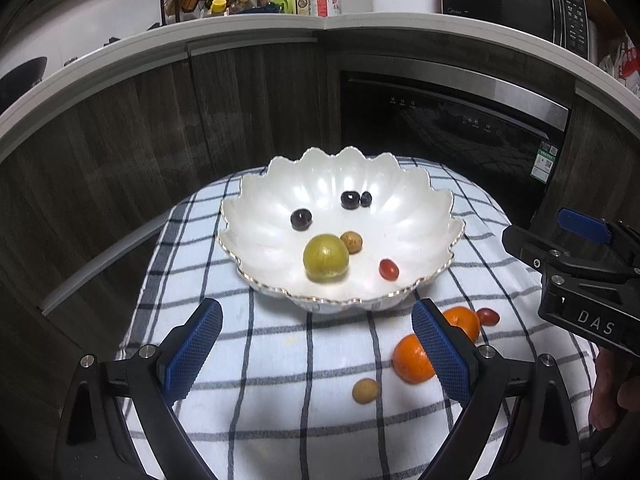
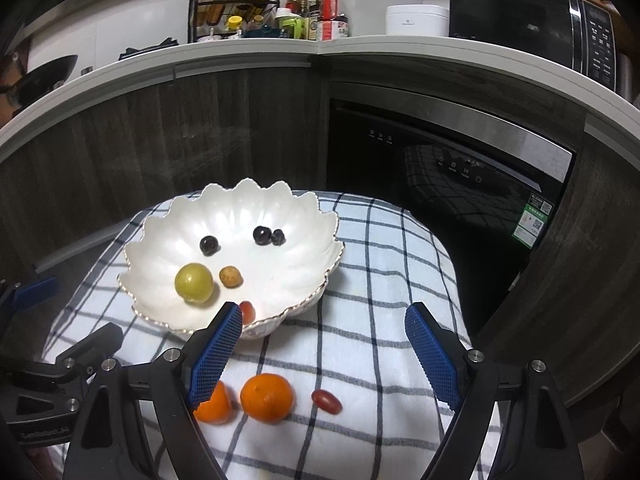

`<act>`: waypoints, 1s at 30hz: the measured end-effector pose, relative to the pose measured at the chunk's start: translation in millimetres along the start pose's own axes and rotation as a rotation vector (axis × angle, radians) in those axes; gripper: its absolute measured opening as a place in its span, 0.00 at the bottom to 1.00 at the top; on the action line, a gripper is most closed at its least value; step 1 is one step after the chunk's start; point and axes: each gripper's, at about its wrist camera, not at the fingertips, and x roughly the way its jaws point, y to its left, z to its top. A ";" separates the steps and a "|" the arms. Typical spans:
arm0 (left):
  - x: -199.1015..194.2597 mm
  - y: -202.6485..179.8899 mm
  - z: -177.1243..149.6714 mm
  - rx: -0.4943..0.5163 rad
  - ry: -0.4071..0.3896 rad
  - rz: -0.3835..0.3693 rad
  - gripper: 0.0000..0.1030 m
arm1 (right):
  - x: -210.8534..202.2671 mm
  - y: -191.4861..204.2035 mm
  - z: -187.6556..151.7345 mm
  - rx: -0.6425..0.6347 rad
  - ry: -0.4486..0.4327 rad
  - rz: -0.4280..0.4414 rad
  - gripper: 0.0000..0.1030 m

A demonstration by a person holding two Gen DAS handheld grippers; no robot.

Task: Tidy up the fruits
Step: 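Withdraw both open tools from the bowl back toward the loose fruits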

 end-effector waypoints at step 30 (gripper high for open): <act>27.8 -12.5 -57.8 0.021 0.068 -0.023 0.68 | 23.4 21.2 -57.8 -0.125 0.090 0.088 0.69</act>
